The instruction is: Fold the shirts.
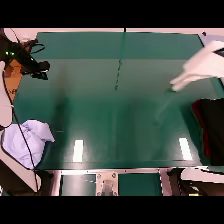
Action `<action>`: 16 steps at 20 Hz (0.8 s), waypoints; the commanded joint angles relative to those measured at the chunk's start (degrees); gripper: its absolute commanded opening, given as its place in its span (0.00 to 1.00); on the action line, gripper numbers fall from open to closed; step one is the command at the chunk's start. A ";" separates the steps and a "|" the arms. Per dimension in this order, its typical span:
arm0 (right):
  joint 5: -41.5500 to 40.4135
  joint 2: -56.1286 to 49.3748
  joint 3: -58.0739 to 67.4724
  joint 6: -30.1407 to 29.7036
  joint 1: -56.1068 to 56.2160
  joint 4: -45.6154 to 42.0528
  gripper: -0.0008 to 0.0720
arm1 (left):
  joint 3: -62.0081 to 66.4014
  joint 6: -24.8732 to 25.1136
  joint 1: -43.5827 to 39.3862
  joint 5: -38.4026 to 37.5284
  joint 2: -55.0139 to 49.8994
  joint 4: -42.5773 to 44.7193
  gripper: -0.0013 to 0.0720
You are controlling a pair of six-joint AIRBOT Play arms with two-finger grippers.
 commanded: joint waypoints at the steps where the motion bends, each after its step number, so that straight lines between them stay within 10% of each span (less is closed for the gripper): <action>1: 4.52 2.56 -0.74 1.60 -16.26 -1.49 0.03 | 0.07 0.00 0.02 0.17 -0.02 -0.20 0.05; 16: 11.82 15.45 -27.23 5.35 -45.40 -19.87 0.03 | 0.07 0.46 0.02 -0.44 -0.02 -2.58 0.05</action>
